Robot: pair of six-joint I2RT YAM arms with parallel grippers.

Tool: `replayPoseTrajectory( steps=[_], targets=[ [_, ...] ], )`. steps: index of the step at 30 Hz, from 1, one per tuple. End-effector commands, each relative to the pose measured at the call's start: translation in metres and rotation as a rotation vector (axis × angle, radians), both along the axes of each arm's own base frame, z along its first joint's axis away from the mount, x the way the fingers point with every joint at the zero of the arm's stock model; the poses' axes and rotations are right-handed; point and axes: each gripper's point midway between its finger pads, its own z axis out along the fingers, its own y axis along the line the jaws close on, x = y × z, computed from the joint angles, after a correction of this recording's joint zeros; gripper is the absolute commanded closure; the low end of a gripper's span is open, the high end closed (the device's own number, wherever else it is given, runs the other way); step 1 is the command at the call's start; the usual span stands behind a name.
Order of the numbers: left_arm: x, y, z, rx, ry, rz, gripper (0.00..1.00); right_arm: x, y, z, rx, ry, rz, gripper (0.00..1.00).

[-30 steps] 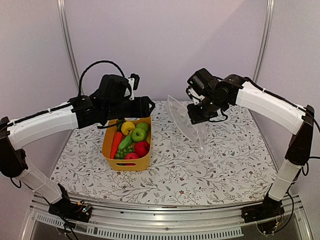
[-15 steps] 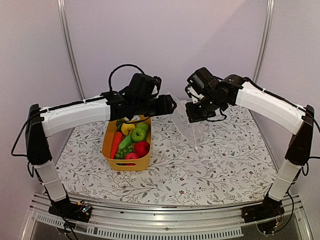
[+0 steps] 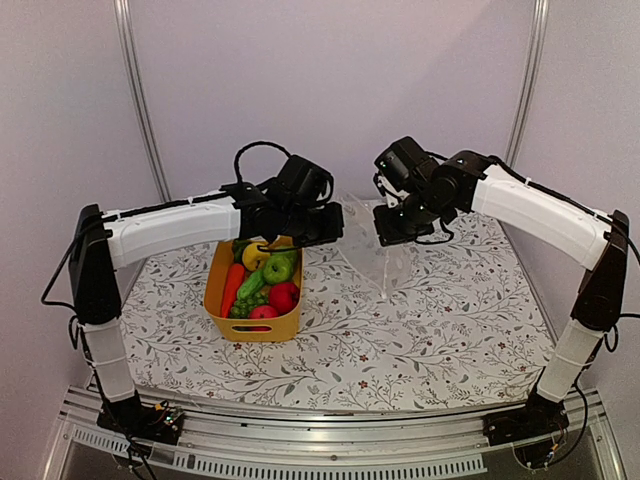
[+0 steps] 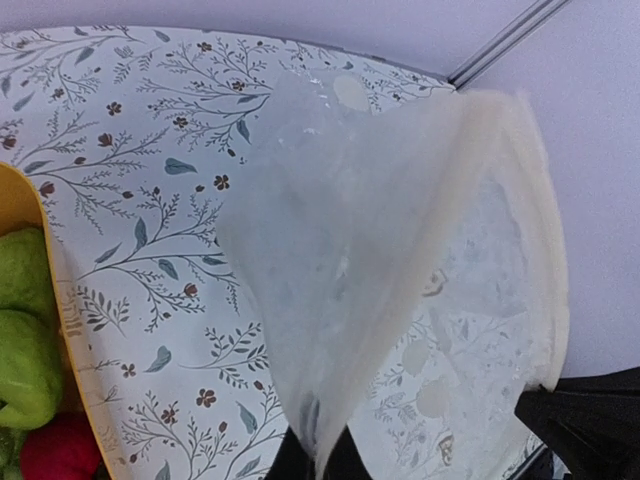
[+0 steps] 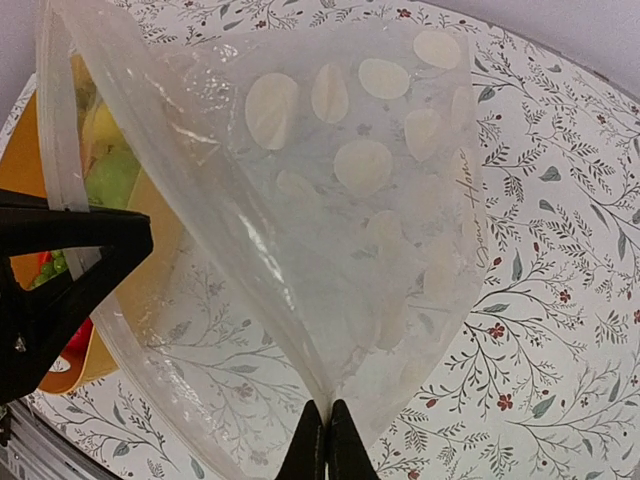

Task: Place the food in the zip-top bag and seal the zipper
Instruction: Pass from the right arm to the left, then pass from the left arm to the right

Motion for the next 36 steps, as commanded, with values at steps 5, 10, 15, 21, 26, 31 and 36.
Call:
replayPoseTrajectory(
  steps=[5, 10, 15, 21, 26, 31, 36],
  targets=[
    [-0.021, -0.014, 0.04, -0.135, -0.093, -0.106, 1.0, -0.007, -0.002, -0.008, -0.014, 0.01, 0.025, 0.94],
    [-0.03, -0.017, 0.043, -0.158, -0.092, -0.134, 1.0, -0.002, 0.006, -0.005, 0.022, -0.005, 0.023, 0.7],
    [-0.034, -0.019, 0.042, -0.165, -0.092, -0.166, 1.0, 0.0, 0.02, -0.011, 0.06, 0.017, 0.051, 0.62],
    [-0.036, -0.019, 0.046, -0.17, -0.102, -0.179, 1.0, 0.009, 0.026, -0.008, 0.069, -0.02, 0.056, 0.86],
    [-0.024, 0.012, 0.04, 0.023, -0.167, -0.105, 0.75, 0.016, 0.001, -0.01, -0.012, -0.077, 0.0, 1.0],
    [-0.02, 0.051, 0.054, 0.204, -0.347, -0.09, 0.36, 0.013, -0.018, -0.019, -0.021, -0.106, 0.026, 1.0],
    [-0.008, 0.111, 0.065, 0.297, -0.368, 0.002, 0.25, 0.024, -0.04, -0.019, -0.088, -0.123, 0.007, 1.0]
  ],
)
